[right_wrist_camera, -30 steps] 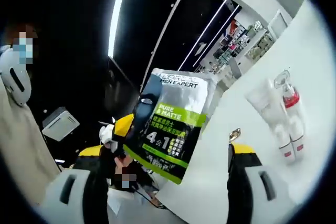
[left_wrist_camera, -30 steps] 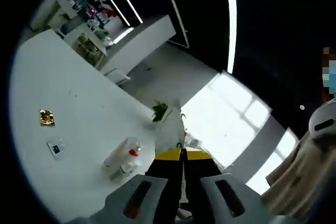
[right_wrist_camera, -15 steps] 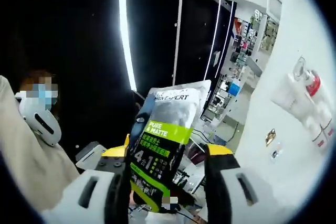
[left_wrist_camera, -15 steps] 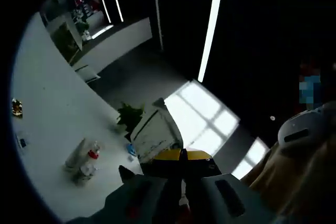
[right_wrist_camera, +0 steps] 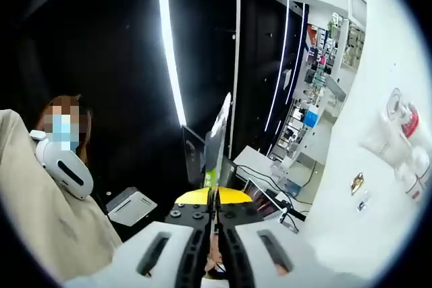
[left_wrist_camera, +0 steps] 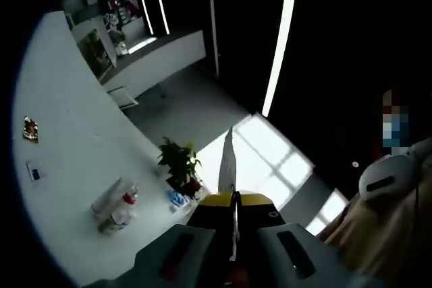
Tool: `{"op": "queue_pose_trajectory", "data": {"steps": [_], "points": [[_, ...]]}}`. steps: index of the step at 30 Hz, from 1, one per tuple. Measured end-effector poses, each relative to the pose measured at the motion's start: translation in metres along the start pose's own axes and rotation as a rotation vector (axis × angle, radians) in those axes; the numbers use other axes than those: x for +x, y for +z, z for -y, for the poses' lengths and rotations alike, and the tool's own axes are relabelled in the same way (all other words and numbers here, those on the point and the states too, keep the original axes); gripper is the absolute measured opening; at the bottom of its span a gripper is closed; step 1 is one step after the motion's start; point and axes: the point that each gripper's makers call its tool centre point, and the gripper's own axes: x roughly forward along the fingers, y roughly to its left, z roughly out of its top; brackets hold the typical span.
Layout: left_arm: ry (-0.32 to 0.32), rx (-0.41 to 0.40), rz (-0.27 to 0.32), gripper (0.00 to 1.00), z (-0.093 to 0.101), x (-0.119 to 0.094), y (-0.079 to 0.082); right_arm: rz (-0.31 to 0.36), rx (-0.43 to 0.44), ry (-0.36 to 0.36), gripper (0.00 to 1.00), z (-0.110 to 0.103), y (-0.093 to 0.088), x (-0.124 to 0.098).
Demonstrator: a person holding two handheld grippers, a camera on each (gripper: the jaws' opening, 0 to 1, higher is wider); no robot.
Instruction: Arrange the skincare products in the storage area until every visible bottle or jar stands upright without overlapping.
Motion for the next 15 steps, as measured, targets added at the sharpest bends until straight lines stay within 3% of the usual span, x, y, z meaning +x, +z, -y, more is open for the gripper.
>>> {"op": "queue_pose_trajectory", "data": {"steps": [6,7,9,11,15], "points": [[0.075,0.127,0.025,0.0,-0.013,-0.006,0.007,-0.056,0.033,-0.026,0.01,0.001,-0.001,0.01],[0.083,0.137,0.018,0.03,-0.015,-0.007,0.006,-0.068,0.042,-0.017,0.01,-0.002,-0.002,0.013],[0.106,0.118,-0.015,0.2,-0.021,-0.009,0.002,-0.079,0.071,0.005,0.01,-0.007,-0.004,0.017],[0.102,0.11,-0.048,0.3,-0.022,-0.009,-0.005,-0.079,0.076,0.018,0.01,-0.01,-0.005,0.021],[0.078,0.091,-0.099,0.31,-0.017,-0.008,-0.017,-0.069,0.1,0.024,0.01,-0.011,-0.004,0.027]]}}
